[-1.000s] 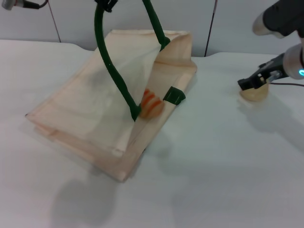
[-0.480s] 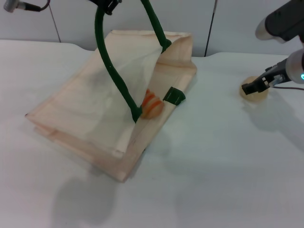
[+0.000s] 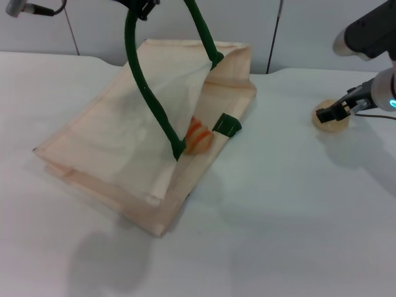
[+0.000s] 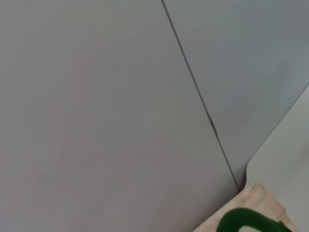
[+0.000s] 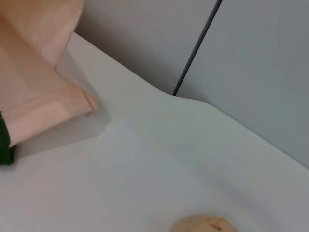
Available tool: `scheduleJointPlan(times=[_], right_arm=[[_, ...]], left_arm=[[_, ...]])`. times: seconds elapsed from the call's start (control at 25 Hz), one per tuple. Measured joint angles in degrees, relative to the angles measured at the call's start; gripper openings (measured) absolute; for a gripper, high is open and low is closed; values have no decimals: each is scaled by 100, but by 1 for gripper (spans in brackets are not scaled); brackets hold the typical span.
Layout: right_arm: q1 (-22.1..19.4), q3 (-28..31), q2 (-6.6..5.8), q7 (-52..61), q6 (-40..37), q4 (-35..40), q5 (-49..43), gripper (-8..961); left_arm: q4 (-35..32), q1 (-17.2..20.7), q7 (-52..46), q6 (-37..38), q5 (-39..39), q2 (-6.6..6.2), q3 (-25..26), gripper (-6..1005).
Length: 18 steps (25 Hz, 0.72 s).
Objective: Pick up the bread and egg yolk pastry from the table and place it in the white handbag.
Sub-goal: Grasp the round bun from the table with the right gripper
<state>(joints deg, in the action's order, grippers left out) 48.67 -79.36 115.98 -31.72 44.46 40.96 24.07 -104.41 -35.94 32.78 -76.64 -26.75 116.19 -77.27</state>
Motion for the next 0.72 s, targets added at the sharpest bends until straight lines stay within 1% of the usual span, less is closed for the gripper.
scheduleJointPlan(times=[0.08, 0.24, 0.72], right_arm=[[120, 0, -3, -7, -166, -246, 2, 843], [192, 0, -4, -14, -243, -389, 12, 842], [213, 0, -6, -26, -429, -555, 35, 840]], left_arm=[[0, 0, -1, 0, -2, 0, -5, 138], [-1, -16, -11, -16, -5, 0, -11, 139], [-1, -35, -18, -9, -14, 0, -12, 141]])
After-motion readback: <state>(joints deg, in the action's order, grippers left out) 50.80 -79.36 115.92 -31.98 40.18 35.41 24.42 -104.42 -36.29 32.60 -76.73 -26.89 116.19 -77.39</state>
